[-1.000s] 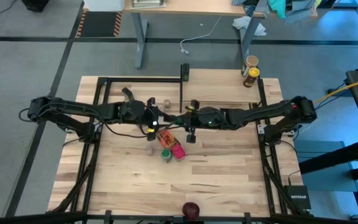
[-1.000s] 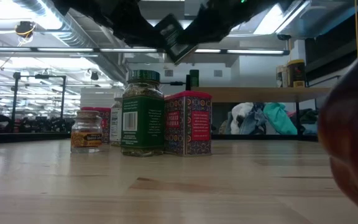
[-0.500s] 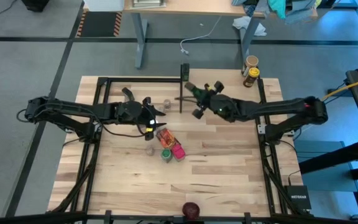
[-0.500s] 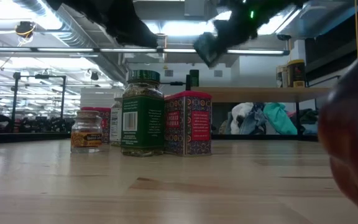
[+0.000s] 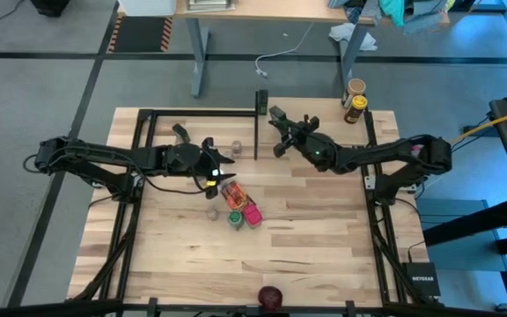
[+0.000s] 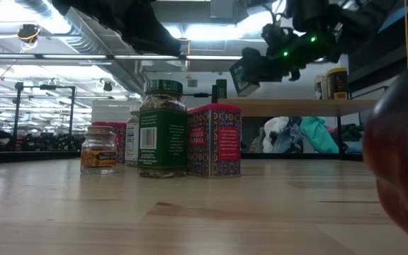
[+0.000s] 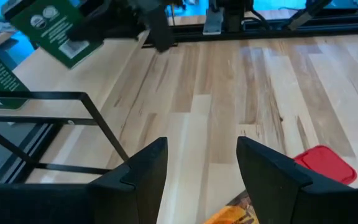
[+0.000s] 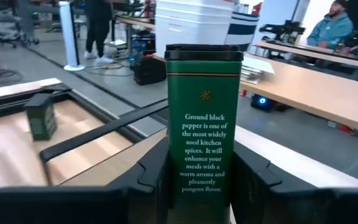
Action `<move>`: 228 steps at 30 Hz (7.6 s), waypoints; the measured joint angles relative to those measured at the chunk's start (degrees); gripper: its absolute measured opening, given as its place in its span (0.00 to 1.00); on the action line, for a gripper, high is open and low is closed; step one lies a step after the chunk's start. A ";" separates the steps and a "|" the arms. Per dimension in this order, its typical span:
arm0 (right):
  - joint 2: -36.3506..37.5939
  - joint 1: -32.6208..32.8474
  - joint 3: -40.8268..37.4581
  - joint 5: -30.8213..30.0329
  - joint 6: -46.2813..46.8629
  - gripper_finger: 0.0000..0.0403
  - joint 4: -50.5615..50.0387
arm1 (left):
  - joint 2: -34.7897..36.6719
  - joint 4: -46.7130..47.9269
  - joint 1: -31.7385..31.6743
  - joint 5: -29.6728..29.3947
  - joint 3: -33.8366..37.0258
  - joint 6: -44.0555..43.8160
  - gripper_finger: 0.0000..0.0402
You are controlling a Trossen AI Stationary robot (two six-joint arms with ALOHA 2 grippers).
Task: Shelf spices
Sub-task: Put the bottom green seasoning can on the shelf, then put the green seasoning can on the shelf
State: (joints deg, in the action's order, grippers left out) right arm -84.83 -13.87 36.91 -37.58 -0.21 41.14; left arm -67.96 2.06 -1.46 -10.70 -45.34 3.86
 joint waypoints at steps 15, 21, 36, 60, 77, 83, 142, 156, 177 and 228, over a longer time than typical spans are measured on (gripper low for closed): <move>-8.96 -7.76 1.02 2.61 3.45 0.30 9.95 | 0.00 0.58 0.01 -0.01 0.00 -0.02 0.47; -11.39 -9.12 1.57 2.70 4.40 0.44 11.89 | 0.00 0.47 0.01 0.00 0.00 -0.02 0.47; -10.41 -6.39 3.50 2.67 -1.50 0.48 7.79 | 0.00 3.22 0.10 0.00 -0.02 -0.92 0.47; -6.74 4.67 3.48 -16.96 -15.30 0.48 0.44 | 0.00 2.96 0.49 0.00 -0.02 -1.73 0.47; -6.72 -6.17 3.48 0.05 -7.04 0.48 -0.66 | 0.00 1.94 0.75 0.00 -0.02 -0.79 0.47; -6.72 -8.12 3.48 4.25 -6.88 0.48 -0.65 | 0.00 1.91 0.75 0.00 -0.02 -0.76 0.47; -6.98 -15.06 3.52 21.23 -6.69 0.48 2.85 | 0.00 -0.17 0.75 -0.01 -0.07 0.79 0.47; -6.98 -15.04 3.58 25.68 -6.71 0.48 3.90 | 0.00 -0.17 0.74 -0.01 -0.07 0.63 0.47; -4.80 -14.23 4.92 25.08 -6.21 0.48 2.30 | 0.00 1.20 0.74 0.00 -0.07 -0.46 0.47; 22.96 3.09 4.63 23.23 -7.57 0.48 -34.98 | -2.67 39.74 -39.50 -16.65 -5.37 -21.17 0.47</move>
State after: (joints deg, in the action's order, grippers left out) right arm -61.87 -10.78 41.54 -14.35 -7.78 6.15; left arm -70.63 41.80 -40.96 -27.35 -50.71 -17.31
